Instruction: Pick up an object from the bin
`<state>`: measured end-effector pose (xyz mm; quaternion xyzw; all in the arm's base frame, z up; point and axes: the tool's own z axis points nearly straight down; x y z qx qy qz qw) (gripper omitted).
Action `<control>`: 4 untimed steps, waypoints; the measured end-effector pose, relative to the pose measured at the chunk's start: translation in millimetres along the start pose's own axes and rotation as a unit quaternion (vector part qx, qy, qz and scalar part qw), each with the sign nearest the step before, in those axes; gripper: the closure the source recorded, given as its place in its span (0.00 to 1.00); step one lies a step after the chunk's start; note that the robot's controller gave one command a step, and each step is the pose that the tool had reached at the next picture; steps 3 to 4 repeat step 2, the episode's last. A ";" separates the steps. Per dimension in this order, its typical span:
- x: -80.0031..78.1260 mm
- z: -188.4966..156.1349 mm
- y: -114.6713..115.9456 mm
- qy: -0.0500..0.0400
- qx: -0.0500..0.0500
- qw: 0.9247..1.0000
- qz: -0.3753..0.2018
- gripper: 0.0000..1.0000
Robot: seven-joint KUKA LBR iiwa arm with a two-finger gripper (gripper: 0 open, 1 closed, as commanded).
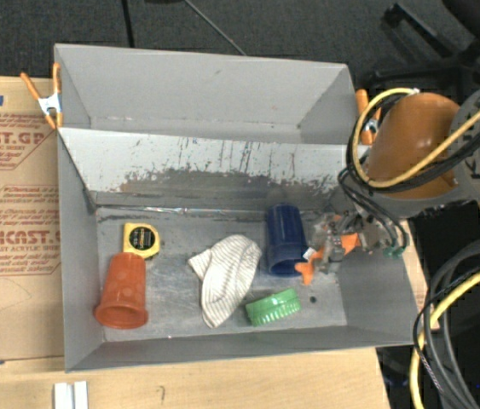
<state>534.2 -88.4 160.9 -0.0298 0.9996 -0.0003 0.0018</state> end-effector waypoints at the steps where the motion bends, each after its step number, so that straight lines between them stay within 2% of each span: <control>1: -21.0 -49.5 6.2 0.003 -0.001 1.000 -0.014 1.00; 2: -12.2 -261.5 -25.4 0.001 0.000 0.999 -0.033 1.00; 4: -12.2 -261.5 -25.4 0.001 0.000 0.999 -0.033 1.00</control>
Offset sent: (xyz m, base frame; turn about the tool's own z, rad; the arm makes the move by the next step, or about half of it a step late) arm 0.0080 -0.0342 0.3091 -0.0746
